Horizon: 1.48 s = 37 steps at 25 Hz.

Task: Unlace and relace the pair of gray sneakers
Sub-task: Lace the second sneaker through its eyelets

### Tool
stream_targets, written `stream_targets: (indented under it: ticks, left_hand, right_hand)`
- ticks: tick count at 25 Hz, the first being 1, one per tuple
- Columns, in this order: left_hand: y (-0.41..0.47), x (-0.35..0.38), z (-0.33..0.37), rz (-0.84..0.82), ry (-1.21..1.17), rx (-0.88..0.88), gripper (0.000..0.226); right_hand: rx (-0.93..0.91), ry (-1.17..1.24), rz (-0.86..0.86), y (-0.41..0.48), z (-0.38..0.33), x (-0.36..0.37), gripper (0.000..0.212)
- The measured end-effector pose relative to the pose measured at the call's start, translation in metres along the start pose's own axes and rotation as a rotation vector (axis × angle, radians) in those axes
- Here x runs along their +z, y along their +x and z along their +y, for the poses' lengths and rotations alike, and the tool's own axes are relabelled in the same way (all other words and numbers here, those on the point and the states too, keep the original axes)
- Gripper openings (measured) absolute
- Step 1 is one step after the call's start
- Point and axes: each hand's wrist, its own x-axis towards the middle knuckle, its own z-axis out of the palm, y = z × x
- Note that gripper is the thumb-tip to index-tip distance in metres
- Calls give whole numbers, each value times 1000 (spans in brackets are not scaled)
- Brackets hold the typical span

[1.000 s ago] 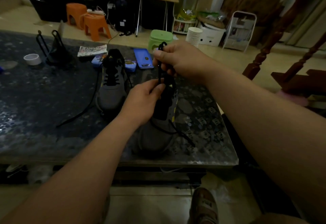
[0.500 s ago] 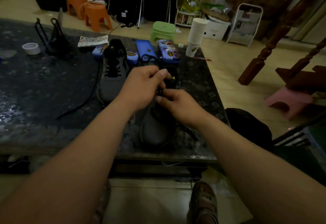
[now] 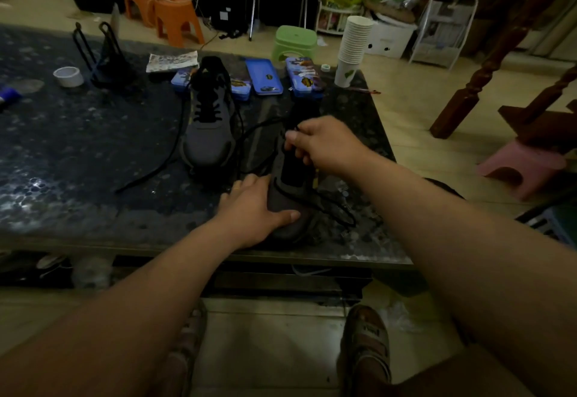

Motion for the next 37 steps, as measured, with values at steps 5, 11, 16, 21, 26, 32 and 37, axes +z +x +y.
stream_targets:
  ticks: [5, 11, 16, 21, 26, 32, 37]
  left_hand:
    - [-2, 2, 3, 20, 31, -33, 89]
    - [-10, 0, 11, 4, 68, -40, 86]
    - [9, -27, 13, 125, -332, 5, 72]
    - [35, -61, 42, 200, -415, 227, 35]
    - [53, -59, 43, 108, -424, 241, 26]
    - [56, -65, 44, 115, -452, 226, 32]
    - [50, -62, 44, 82, -493, 231, 26]
  right_hand:
    - [-73, 111, 216, 31, -45, -40, 29]
    - [-49, 224, 251, 50, -51, -49, 26]
    - [-75, 311, 206, 38, -41, -48, 29]
    - [-186, 135, 16, 22, -53, -66, 30]
    - [-221, 120, -47, 22, -58, -68, 27]
    - [-15, 126, 47, -25, 44, -3, 8]
    - [-102, 16, 113, -26, 59, 23, 17]
